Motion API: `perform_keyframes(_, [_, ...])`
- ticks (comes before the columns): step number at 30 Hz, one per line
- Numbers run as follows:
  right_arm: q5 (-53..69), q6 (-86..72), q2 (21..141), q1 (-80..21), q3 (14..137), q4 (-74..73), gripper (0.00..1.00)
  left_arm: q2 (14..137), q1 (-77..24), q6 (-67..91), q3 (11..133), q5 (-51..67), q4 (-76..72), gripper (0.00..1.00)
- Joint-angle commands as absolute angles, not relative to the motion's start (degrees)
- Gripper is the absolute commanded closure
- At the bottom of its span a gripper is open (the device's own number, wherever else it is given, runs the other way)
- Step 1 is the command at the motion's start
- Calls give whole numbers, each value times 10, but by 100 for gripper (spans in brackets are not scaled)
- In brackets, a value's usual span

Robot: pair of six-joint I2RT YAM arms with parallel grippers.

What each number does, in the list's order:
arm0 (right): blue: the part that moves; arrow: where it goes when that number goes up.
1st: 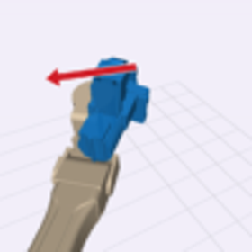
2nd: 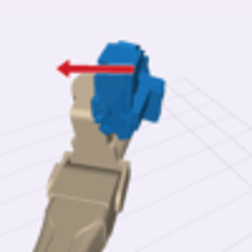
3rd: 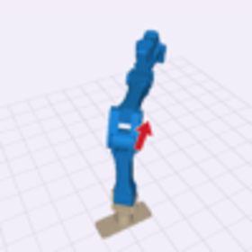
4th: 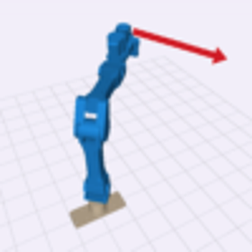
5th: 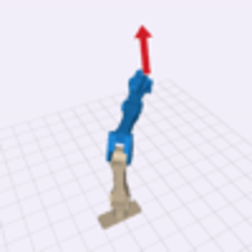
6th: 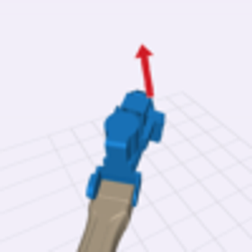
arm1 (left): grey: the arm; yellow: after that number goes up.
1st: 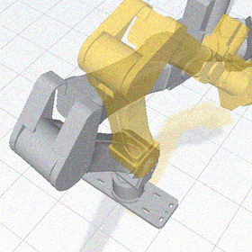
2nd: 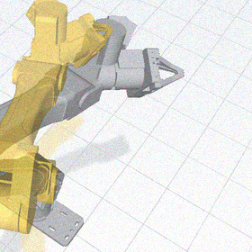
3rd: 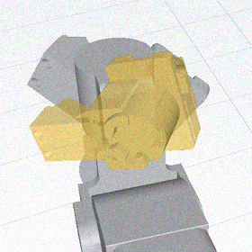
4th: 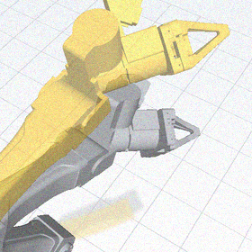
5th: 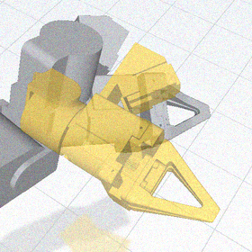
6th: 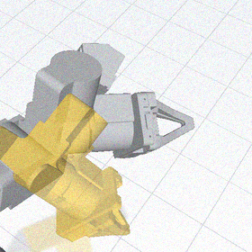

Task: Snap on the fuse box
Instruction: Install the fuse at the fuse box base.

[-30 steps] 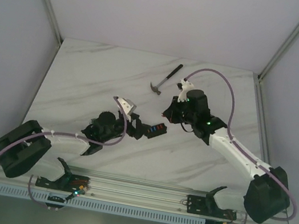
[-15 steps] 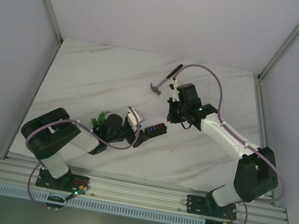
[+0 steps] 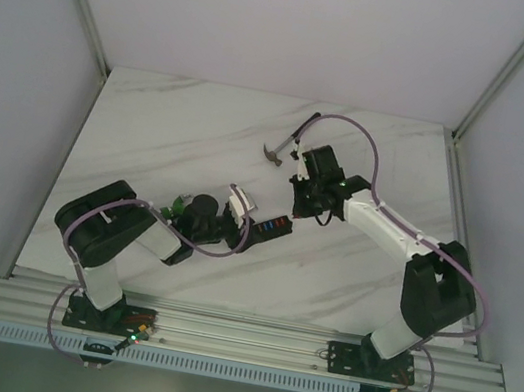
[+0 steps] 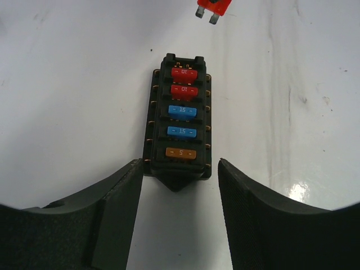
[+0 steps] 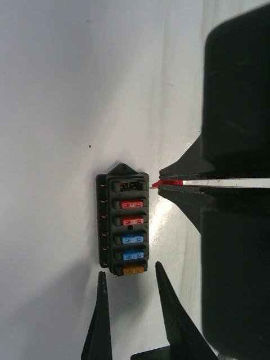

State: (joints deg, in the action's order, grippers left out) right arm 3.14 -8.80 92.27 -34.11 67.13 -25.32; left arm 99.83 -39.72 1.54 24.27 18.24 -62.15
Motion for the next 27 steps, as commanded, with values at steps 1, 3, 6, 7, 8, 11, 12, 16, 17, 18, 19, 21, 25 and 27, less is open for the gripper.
perform_keyframes(1, [21,-76,940,-344,705,-275,100,1013,-392,-4,259,208,-648,37])
perform_keyframes(3, [15,-74,947,-347,711,-279,100,1017,-391,-5,262,211,-644,39])
perform_keyframes(6, [12,-71,956,-350,718,-284,100,1022,-391,-5,264,214,-648,42])
perform_keyframes(7, [11,-71,959,-350,719,-285,100,1023,-390,-4,264,215,-650,43])
perform_keyframes(8, [11,-71,961,-351,721,-286,100,1025,-389,-4,265,217,-650,44])
perform_keyframes(11, [9,-69,970,-354,728,-290,100,1031,-388,-3,268,222,-650,46])
perform_keyframes(12, [7,-69,974,-354,730,-291,100,1033,-388,-3,270,224,-649,47])
perform_keyframes(16, [5,-65,992,-360,743,-301,100,1037,-388,-4,272,226,-645,48])
perform_keyframes(17, [4,-64,998,-362,748,-304,100,1037,-388,-5,273,225,-643,48])
perform_keyframes(18, [2,-62,1003,-364,752,-311,100,1037,-387,-5,273,224,-642,48])
perform_keyframes(19, [-3,-61,1008,-367,757,-316,100,1038,-388,-6,273,224,-640,48])
perform_keyframes(21, [-15,-59,1017,-372,765,-327,100,1042,-387,-7,275,225,-637,48])
perform_keyframes(25, [-49,-60,1030,-382,777,-343,100,1044,-388,-7,277,226,-634,50])
perform_keyframes(27, [-60,-62,1034,-386,780,-342,100,1044,-388,-7,278,226,-631,51])
